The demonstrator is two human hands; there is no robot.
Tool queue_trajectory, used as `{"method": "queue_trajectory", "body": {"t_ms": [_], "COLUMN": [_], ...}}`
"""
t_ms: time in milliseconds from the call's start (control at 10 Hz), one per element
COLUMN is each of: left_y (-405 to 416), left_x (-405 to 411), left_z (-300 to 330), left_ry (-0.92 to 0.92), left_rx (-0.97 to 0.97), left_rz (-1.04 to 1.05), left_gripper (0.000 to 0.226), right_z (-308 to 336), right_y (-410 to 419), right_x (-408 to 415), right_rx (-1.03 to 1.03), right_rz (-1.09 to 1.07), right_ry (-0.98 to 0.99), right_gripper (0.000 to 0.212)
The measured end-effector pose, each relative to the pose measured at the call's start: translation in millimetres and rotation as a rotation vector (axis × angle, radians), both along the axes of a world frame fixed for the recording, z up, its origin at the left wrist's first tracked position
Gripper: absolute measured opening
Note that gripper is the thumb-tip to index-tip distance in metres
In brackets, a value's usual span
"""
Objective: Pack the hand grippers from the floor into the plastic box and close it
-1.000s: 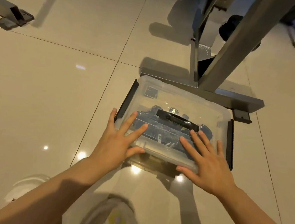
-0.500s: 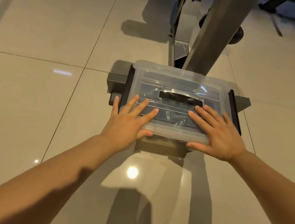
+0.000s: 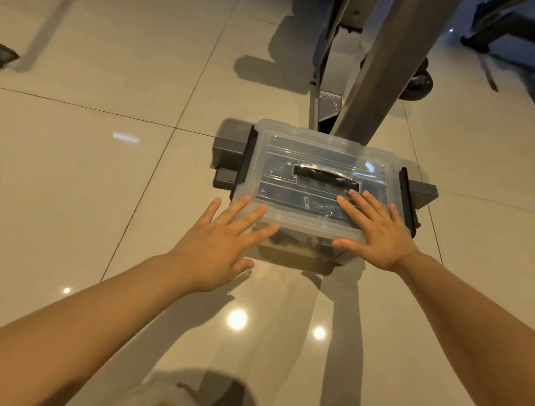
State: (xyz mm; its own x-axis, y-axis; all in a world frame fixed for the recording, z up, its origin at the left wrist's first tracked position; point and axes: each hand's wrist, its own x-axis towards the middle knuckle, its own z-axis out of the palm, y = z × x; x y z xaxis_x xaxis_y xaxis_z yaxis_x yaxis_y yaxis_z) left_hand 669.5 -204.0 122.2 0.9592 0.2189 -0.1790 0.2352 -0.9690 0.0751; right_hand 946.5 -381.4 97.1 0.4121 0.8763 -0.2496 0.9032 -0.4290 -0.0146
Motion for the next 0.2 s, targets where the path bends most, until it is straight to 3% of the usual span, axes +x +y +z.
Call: {"method": "queue_trajectory", "body": {"t_ms": [100,200], "left_y": [10.8,22.5], "left_x": [-51.7,-88.9], "left_z": [36.1,82.2], "left_ry": [0.072,0.192], "left_rx": [0.035,0.009], "left_rz": [0.016,0.154], "left_gripper": [0.060,0.044], "right_z": [1.5,11.3], "right_y": [0.7,9.4], "right_x": [-41.4,-96.7], "right_rx": [0.031,0.141], "right_rz": [-0.213,-0.205], "right_ry": [0.040,0.187], "right_gripper": [0.067,0.054]}}
